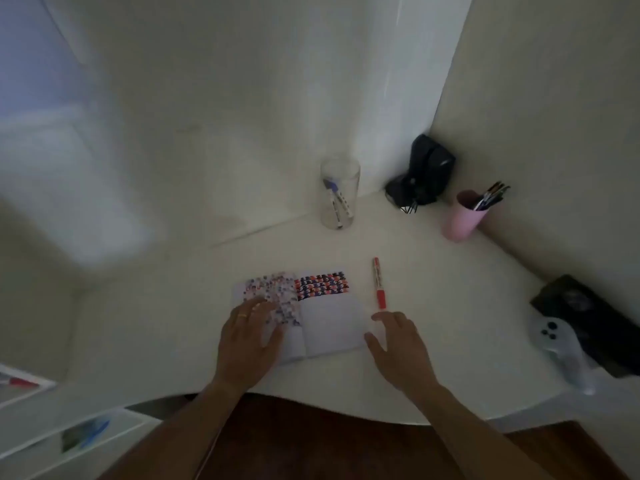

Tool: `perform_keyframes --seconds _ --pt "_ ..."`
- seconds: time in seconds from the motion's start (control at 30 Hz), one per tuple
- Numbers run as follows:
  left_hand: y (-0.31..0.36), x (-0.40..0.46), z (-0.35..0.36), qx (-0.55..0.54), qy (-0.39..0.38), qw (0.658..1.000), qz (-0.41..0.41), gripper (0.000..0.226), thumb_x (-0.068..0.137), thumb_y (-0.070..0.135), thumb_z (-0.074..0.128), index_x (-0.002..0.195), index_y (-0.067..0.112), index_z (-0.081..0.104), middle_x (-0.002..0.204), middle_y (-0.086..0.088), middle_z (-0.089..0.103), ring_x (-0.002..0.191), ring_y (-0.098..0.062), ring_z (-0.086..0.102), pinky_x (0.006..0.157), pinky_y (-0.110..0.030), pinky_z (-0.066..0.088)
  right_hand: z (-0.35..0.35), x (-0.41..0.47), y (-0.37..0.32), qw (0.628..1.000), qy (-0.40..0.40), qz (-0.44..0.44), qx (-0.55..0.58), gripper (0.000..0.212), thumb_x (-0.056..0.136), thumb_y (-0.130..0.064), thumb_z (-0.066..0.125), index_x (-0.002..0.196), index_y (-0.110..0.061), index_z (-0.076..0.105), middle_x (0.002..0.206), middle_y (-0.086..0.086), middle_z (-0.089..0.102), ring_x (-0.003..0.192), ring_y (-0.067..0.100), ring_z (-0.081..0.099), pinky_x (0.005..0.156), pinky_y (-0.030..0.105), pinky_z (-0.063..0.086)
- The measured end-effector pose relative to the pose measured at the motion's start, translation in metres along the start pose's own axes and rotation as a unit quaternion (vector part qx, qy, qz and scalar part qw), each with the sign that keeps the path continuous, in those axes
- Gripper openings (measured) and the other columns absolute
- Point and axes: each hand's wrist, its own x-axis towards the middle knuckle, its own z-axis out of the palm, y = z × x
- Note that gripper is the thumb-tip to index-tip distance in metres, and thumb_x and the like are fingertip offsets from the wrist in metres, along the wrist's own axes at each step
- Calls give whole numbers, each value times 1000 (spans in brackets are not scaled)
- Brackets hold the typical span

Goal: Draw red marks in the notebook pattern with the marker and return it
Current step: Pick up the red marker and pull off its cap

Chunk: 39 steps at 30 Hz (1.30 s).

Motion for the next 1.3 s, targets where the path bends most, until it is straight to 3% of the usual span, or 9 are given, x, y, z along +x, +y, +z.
perform_keyframes --seconds 0.23,0.5,0.9,1.03,1.3 --pt "-13 -21 38 36 3 999 0 51 94 48 51 129 15 66 136 -13 63 125 -35 57 106 -47 48 54 -5 26 987 127 -42 -83 27 88 -35 64 106 -14 68 106 7 66 98 27 58 87 38 51" --pt "-18 -29 46 60 35 997 15 52 93 50 43 124 16 67 127 -13 68 119 -35 60 102 -43 50 78 -7 33 961 205 -80 -169 37 92 -38 42 96 -11 66 97 9 63 89 29 56 77 40 48" --pt "-7 -43 36 58 58 997 8 61 84 55 35 115 18 72 118 -13 72 112 -35 63 96 -41 52 71 -21 23 963 211 -62 -155 31 89 -34 55 94 -7 71 95 13 68 89 34 61 79 44 53" --pt "-12 -40 40 57 72 996 15 57 85 54 38 112 19 74 114 -12 74 109 -35 65 95 -41 53 70 -22 22 963 211 -55 -156 35 89 -37 50 95 -10 71 97 12 68 91 34 61 80 43 53" --pt "-24 -21 36 73 40 996 36 53 85 60 42 116 29 72 121 -4 71 115 -31 65 94 -40 51 60 -6 23 974 176 -53 -129 35 97 -44 45 113 -20 65 115 1 63 109 24 57 92 35 46"
